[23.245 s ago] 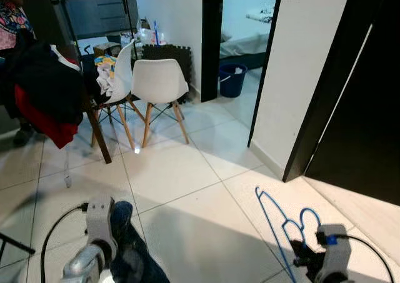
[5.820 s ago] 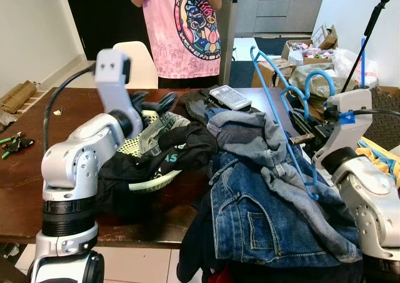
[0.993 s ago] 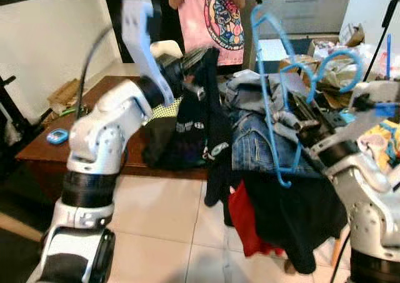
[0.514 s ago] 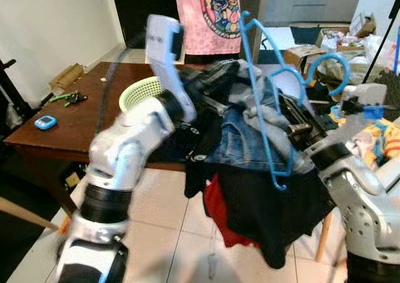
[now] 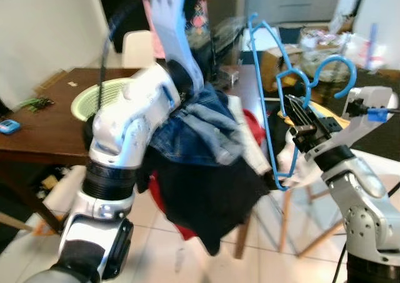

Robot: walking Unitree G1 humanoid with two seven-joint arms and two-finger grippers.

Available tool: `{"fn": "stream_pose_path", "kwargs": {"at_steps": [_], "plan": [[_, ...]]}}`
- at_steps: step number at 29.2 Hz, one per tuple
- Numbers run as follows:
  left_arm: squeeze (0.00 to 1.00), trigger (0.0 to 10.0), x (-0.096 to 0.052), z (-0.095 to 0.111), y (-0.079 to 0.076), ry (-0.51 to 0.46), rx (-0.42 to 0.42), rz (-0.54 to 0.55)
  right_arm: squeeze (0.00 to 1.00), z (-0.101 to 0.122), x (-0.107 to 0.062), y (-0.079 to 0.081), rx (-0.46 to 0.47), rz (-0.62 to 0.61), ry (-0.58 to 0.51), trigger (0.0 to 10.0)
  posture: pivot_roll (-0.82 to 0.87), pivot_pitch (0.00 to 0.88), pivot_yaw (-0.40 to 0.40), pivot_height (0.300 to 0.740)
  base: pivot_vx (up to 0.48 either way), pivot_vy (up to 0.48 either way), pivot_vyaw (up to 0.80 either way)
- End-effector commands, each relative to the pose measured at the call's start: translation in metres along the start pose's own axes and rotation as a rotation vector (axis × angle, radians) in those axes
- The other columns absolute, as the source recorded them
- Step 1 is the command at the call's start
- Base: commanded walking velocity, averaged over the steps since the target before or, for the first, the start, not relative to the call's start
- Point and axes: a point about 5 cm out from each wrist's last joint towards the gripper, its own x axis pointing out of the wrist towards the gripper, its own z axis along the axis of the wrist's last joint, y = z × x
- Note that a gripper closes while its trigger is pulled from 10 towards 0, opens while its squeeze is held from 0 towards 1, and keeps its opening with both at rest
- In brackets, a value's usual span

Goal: Hang hanger

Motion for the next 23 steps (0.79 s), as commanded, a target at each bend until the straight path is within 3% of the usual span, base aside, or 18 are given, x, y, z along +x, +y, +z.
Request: {"fn": "stream_pose_path", "kwargs": {"at_steps": [1, 2, 3, 7, 23], "plan": [[0.00, 10.0, -0.001, 0.028, 0.015, -0.082, 0.052, 0.059, 0.00, 0.000, 0.002, 0.007, 0.021, 0.029, -0.012, 10.0, 0.21, 0.000, 0.063, 0.740, 0.000, 0.000, 0.00], [0.00, 10.0, 0.000, 0.054, 0.021, -0.157, 0.092, 0.077, 0.00, 0.000, 0.001, 0.007, 0.032, 0.032, -0.017, 10.0, 0.21, 0.000, 0.063, 0.740, 0.000, 0.000, 0.00], [0.00, 10.0, 0.001, 0.064, 0.023, -0.180, 0.100, 0.083, 0.00, 0.000, 0.001, 0.007, 0.033, 0.032, -0.018, 10.0, 0.21, 0.000, 0.063, 0.740, 0.000, 0.000, 0.00], [0.00, 10.0, 0.001, 0.075, 0.025, -0.201, 0.109, 0.087, 0.00, 0.001, 0.001, 0.007, 0.034, 0.032, -0.020, 10.0, 0.21, 0.000, 0.064, 0.740, -0.082, 0.000, 0.00], [0.00, 10.0, 0.004, 0.113, 0.027, -0.274, 0.089, 0.024, 0.00, 0.005, 0.001, 0.006, 0.058, 0.042, -0.040, 10.0, 0.20, 0.000, 0.059, 0.740, -0.443, 0.000, 0.00]]}}
